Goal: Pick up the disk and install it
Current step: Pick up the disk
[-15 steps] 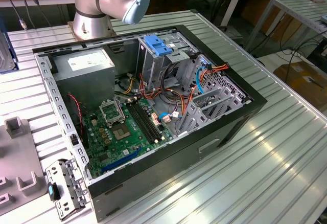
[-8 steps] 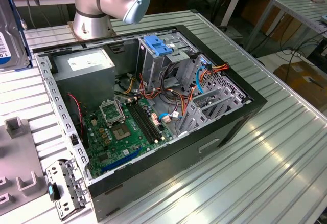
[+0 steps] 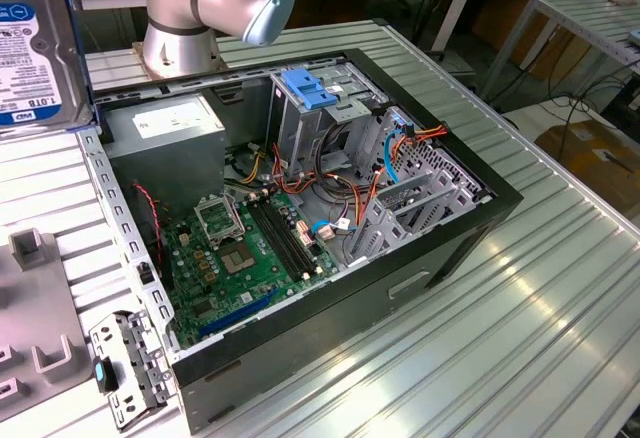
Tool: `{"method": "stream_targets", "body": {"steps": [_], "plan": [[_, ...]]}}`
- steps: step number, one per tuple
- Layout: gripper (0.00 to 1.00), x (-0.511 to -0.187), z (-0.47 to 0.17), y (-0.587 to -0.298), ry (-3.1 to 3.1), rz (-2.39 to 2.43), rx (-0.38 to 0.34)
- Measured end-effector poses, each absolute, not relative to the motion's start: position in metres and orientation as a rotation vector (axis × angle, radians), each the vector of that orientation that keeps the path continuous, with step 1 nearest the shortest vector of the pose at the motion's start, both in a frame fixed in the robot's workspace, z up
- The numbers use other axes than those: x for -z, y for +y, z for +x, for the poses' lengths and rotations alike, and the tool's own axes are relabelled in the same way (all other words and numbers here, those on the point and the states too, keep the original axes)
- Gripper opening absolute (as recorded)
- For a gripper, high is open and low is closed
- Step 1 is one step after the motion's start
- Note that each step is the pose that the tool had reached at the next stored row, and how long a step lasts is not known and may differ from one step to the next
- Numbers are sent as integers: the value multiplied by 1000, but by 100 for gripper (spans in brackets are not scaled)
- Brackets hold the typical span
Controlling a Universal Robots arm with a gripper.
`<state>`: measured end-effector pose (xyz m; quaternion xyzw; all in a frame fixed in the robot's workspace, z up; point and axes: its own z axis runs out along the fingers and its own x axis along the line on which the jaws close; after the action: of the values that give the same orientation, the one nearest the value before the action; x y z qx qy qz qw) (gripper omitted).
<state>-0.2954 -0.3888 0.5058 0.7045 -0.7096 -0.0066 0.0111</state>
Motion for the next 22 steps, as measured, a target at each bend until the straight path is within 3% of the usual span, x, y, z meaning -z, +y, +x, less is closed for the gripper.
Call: {"method": "stream_targets", "body": {"steps": [22], "plan": [[37,-505,-248,-396,-2213,2196,23]]}}
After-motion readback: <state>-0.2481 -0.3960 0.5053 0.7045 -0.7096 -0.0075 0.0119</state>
